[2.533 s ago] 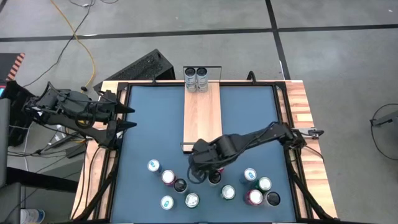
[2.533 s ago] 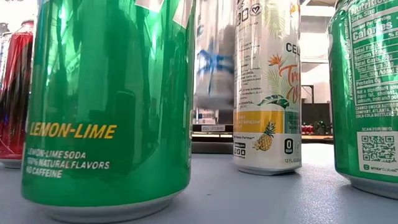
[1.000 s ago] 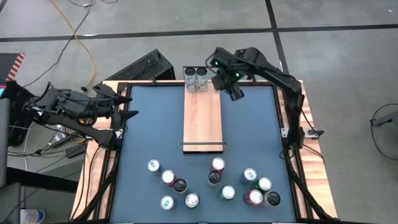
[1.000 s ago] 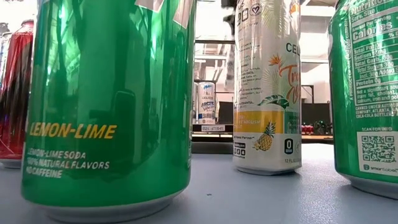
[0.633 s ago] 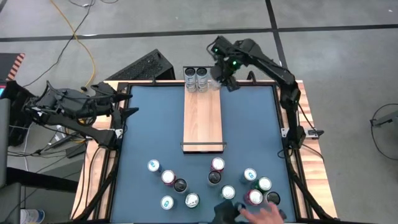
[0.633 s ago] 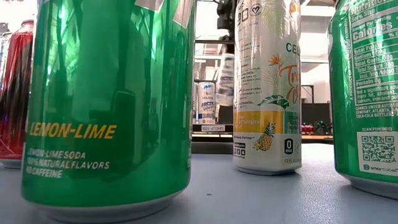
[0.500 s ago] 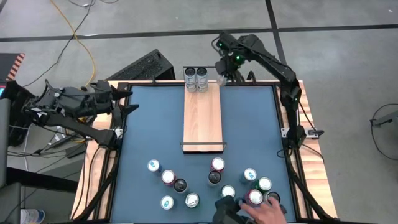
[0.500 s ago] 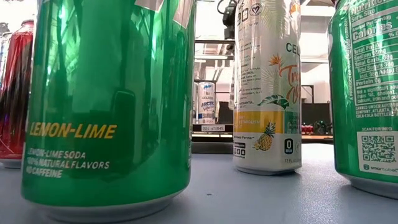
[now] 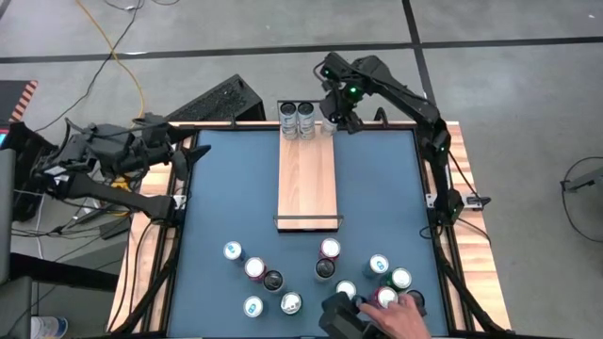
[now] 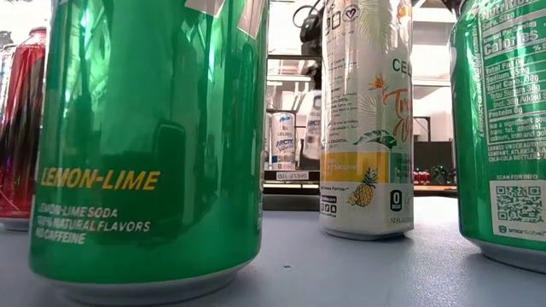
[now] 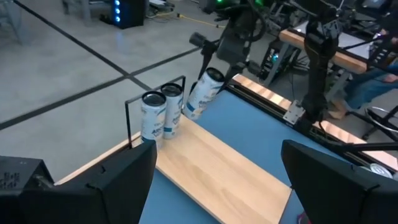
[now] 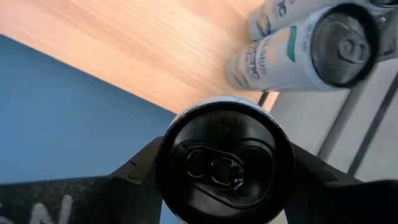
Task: Place canned beverage on shelf
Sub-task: Put the white blue soda can on the shelf aligned with the other white blue soda cans
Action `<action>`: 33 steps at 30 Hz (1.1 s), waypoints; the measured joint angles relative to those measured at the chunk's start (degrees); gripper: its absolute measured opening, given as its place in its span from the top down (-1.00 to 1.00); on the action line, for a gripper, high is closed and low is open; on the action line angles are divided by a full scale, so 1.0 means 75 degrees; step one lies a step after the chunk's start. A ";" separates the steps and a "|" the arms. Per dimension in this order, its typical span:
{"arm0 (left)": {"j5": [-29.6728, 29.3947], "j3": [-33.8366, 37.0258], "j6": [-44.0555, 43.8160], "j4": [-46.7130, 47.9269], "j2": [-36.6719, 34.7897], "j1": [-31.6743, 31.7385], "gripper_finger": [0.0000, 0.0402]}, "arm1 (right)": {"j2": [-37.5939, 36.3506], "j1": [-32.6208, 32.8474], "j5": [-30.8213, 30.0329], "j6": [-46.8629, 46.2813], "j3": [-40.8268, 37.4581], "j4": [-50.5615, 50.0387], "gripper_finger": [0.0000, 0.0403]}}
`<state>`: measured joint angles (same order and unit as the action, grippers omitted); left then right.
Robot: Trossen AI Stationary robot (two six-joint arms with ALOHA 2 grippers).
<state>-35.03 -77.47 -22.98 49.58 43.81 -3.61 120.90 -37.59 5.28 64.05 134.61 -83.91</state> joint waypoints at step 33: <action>0.0181 0.0000 -0.0009 0.0038 0.0003 0.0334 -0.65 | 0.0030 0.0019 0.0283 -0.0084 -0.1067 0.0444 -0.12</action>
<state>-33.67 -77.47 -23.05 49.87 43.83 -1.10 121.12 -37.45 7.40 63.42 126.61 -80.58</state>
